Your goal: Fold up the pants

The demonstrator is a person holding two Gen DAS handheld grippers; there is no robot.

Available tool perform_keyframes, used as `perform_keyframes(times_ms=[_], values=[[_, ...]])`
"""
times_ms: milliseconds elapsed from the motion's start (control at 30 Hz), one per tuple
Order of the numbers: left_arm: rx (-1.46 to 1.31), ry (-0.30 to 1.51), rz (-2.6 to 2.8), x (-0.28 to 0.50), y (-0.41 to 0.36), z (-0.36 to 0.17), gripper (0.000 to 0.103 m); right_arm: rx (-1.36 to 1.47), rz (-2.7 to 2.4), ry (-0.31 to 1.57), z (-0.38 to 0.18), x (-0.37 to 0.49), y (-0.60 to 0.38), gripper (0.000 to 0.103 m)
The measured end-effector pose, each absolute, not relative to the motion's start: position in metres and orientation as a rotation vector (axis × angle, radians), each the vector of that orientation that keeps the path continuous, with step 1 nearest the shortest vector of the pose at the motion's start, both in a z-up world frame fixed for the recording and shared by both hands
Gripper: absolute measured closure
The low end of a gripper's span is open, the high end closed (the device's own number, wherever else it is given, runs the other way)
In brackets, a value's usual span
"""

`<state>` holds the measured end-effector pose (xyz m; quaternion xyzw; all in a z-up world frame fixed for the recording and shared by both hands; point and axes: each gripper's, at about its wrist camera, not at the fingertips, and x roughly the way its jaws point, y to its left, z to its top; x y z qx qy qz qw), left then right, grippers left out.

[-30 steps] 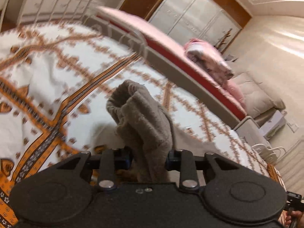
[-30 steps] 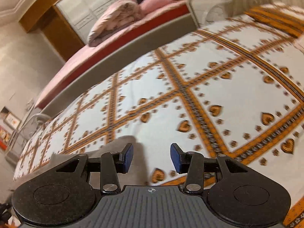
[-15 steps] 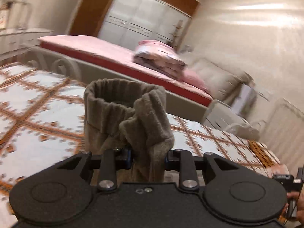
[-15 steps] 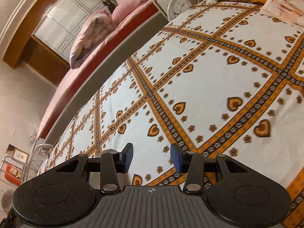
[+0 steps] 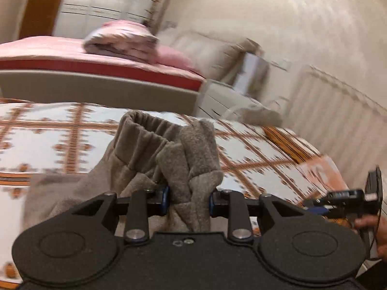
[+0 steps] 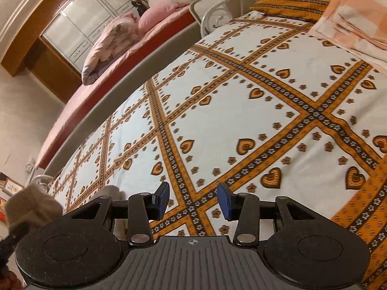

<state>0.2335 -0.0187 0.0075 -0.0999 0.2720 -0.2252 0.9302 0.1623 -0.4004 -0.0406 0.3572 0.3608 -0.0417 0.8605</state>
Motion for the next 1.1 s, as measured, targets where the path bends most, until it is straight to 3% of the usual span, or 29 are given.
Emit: perform_keyframes(times_ms=[167, 267, 300, 333, 400, 600, 733, 1100], values=[[-0.135, 0.589, -0.582, 0.235, -0.075, -0.008, 0.084, 0.736, -0.081, 0.772, -0.042, 0.160, -0.404, 0.059], [-0.027, 0.703, -0.592, 0.239, -0.102, -0.031, 0.076, 0.719, -0.078, 0.784, -0.043, 0.159, -0.405, 0.059], [-0.001, 0.723, -0.591, 0.240, -0.107, -0.034, 0.068, 0.719, -0.079, 0.787, -0.043, 0.159, -0.406, 0.059], [0.019, 0.733, -0.592, 0.240, -0.111, -0.038, 0.045, 0.721, -0.080, 0.788, -0.044, 0.158, -0.406, 0.059], [0.014, 0.695, -0.579, 0.236, -0.106, -0.034, 0.012, 0.723, -0.081, 0.785, -0.043, 0.156, -0.407, 0.059], [-0.187, 0.613, -0.503, 0.237, -0.060, -0.009, 0.011, 0.741, -0.024, 0.753, -0.036, 0.158, -0.400, 0.059], [-0.267, 0.656, -0.374, 0.238, -0.006, -0.009, 0.011, 0.776, 0.215, 0.712, -0.025, 0.165, -0.373, 0.059], [-0.358, 0.677, -0.130, 0.202, 0.124, 0.006, 0.011, 0.811, 0.516, 0.879, -0.036, 0.194, -0.290, 0.059]])
